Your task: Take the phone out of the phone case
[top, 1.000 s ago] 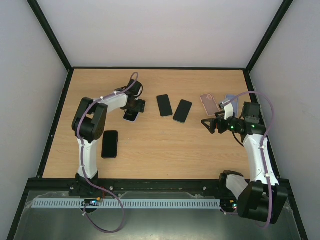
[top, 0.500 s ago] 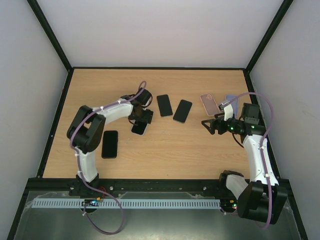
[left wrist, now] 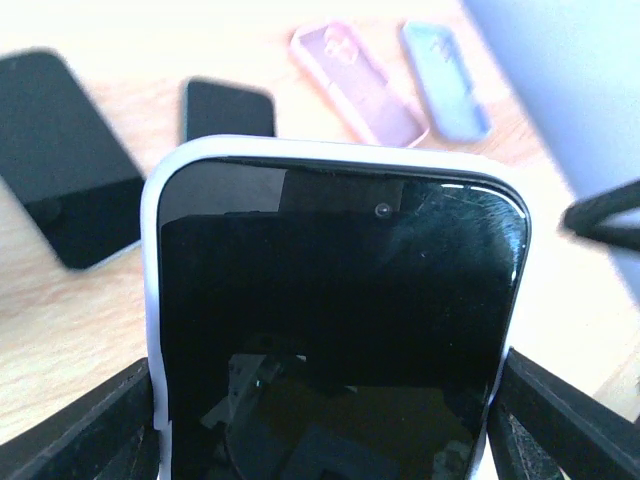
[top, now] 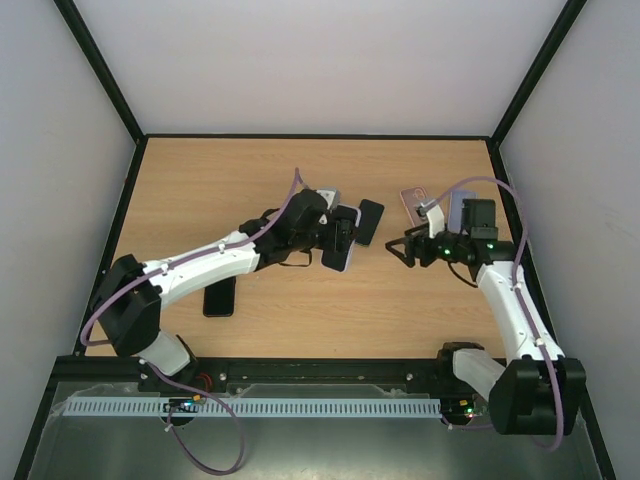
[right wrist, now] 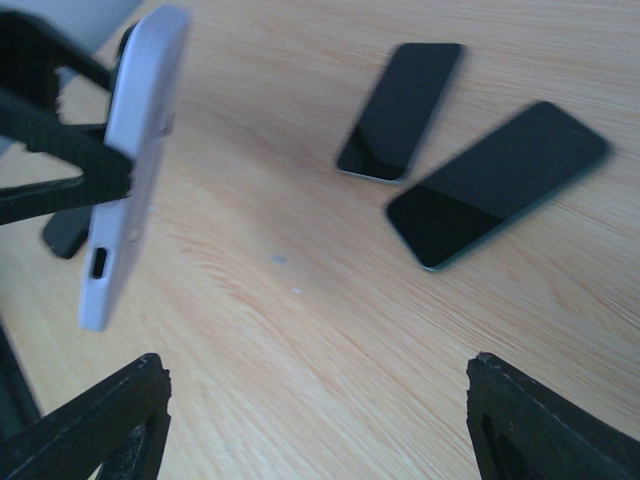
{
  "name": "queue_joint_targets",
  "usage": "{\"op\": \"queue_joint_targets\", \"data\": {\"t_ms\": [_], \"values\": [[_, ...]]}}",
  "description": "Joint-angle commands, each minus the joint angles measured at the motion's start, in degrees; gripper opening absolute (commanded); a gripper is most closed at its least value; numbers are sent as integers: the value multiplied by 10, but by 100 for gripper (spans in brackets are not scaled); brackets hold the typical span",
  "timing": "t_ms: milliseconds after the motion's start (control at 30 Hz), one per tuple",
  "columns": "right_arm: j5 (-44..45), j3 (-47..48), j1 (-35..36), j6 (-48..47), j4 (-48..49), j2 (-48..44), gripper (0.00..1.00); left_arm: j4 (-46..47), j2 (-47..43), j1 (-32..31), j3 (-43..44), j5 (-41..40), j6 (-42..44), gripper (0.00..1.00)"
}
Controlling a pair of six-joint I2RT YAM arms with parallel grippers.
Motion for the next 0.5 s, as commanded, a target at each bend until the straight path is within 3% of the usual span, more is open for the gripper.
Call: {"op": "queue_joint_targets", "data": {"t_ms": [0, 333, 467], "values": [[-12, 43, 64, 31, 9, -3, 78, 124, -38, -13, 0, -49, -68, 4], [46, 52, 171, 72, 48, -7, 76, 221, -72, -25, -34, -72, -127, 3], [66, 51, 205, 86, 69, 0, 70, 239, -86, -28, -49, -83, -137, 3]]}}
